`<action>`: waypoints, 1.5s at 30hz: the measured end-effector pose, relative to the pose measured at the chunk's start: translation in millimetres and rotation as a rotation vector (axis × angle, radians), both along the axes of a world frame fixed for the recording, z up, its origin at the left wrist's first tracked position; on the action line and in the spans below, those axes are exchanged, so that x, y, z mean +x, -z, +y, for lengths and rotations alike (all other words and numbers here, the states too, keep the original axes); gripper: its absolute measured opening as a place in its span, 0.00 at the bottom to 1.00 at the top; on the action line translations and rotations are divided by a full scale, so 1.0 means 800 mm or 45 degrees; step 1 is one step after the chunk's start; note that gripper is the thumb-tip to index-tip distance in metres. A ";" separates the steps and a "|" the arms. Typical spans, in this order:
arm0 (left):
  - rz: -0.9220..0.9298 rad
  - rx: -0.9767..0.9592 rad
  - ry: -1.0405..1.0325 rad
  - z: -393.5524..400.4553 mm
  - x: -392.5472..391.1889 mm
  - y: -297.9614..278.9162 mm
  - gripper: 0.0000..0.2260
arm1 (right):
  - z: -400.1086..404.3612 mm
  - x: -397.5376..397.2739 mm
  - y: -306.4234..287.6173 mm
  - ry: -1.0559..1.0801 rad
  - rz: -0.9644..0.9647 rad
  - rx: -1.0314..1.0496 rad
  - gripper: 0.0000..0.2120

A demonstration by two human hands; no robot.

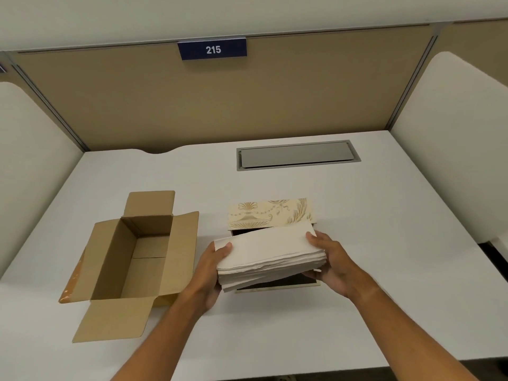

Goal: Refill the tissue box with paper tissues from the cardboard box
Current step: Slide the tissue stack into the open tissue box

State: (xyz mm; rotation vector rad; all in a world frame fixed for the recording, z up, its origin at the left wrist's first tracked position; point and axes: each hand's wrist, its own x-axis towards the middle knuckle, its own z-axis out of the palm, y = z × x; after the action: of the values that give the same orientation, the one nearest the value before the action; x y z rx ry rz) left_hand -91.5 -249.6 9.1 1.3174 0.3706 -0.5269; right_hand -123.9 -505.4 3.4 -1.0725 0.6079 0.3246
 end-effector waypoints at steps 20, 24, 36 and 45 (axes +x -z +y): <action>0.031 -0.072 0.339 0.013 -0.004 -0.013 0.26 | 0.084 0.020 0.005 0.132 -0.185 0.081 0.30; 0.065 -0.039 0.356 -0.021 0.014 -0.022 0.20 | 0.092 0.023 0.000 0.013 -0.204 0.013 0.29; 0.085 -0.139 0.176 -0.052 0.008 -0.010 0.15 | 0.107 0.027 0.004 0.082 -0.255 -0.013 0.27; 0.066 -0.114 0.189 -0.056 0.008 -0.007 0.13 | 0.115 0.033 0.013 0.110 -0.212 -0.035 0.31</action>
State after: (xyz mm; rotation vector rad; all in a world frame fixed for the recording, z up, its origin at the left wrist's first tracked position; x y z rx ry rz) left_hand -85.0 -294.2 15.1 1.2522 0.2895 -0.6956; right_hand -97.5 -413.1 -6.9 -1.0843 0.5090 0.1504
